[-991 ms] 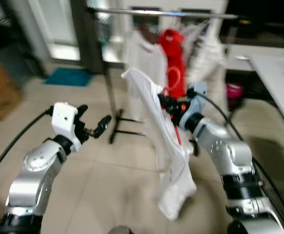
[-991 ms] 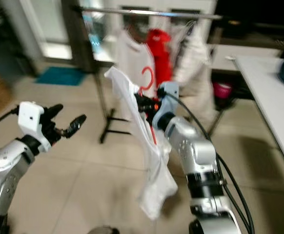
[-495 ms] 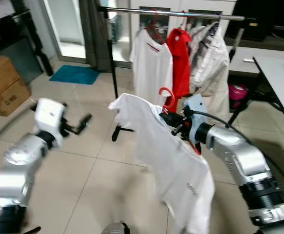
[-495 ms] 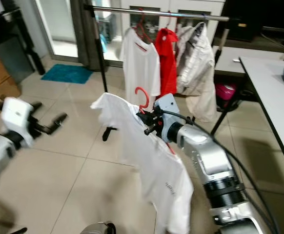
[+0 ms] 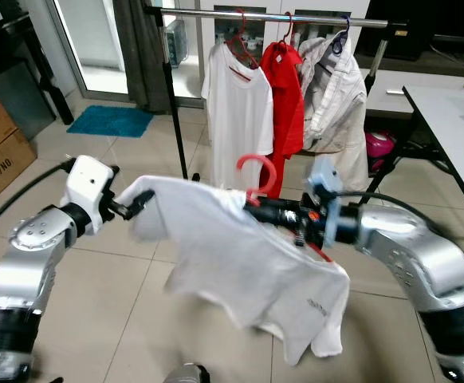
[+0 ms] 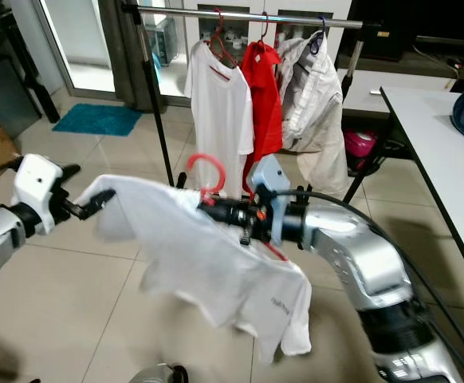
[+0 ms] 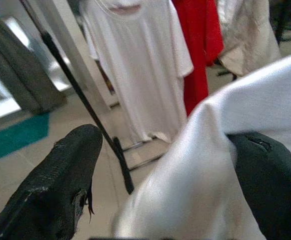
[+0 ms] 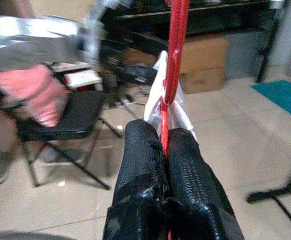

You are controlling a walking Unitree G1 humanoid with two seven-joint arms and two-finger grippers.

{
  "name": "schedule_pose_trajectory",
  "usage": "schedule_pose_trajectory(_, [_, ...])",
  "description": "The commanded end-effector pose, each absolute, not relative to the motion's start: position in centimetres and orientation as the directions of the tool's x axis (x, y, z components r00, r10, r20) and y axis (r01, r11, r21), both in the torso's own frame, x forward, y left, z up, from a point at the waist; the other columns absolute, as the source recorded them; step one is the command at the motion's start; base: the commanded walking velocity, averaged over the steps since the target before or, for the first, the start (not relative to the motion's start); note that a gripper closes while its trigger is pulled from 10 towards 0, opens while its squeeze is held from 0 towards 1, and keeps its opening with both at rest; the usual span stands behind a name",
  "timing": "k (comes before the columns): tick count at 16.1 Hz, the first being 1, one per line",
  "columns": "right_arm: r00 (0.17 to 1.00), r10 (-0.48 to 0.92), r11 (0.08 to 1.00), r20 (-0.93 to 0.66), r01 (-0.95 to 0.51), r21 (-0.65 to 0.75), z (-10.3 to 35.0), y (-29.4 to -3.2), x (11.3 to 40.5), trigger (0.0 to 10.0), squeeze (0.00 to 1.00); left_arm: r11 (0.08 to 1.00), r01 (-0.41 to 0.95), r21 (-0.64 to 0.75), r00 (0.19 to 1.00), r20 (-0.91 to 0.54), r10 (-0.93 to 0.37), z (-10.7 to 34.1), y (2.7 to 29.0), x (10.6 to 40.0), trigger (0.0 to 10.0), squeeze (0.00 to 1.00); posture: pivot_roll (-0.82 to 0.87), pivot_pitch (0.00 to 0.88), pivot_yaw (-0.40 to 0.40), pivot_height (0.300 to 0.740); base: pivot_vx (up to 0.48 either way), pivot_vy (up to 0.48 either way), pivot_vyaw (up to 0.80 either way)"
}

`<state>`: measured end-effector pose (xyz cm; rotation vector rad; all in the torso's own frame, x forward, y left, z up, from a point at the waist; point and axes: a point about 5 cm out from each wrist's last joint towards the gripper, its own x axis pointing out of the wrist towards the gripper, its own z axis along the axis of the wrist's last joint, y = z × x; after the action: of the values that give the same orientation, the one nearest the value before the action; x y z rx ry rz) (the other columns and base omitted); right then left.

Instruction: Hang hanger

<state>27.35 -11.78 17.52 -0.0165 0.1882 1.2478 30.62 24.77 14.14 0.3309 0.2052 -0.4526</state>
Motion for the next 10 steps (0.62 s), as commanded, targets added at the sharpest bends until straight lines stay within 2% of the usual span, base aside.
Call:
schedule_pose_trajectory(1, [0.273, 0.954, 0.284, -0.126, -0.955, 0.088, 18.2, -11.6, 27.0, 10.0, 0.0, 0.816, 0.503, 0.285, 0.857, -0.285, -0.429, 14.2, 24.5, 30.7, 4.3, 0.0, -0.02, 0.0, 0.054, 0.74, 0.0, 0.0, 0.0])
schedule_pose_trajectory(2, [0.275, 0.954, 0.287, -0.121, -0.954, 0.088, 18.3, -11.6, 27.0, 10.0, 0.0, 0.808, 0.516, 0.282, 0.848, -0.297, -0.438, 14.0, 24.4, 30.6, 0.0, 0.0, -0.03, 0.0, 0.062, 0.74, 0.0, 0.0, 0.0])
schedule_pose_trajectory(10, [0.271, 0.956, 0.282, -0.115, -0.955, 0.09, 18.5, -11.8, 26.9, 10.0, 0.0, 0.786, 0.567, 0.248, 0.812, -0.333, -0.48, 12.8, 24.4, 29.7, 0.0, 0.0, -0.02, 0.0, 0.068, 0.74, 0.0, 0.0, 0.0])
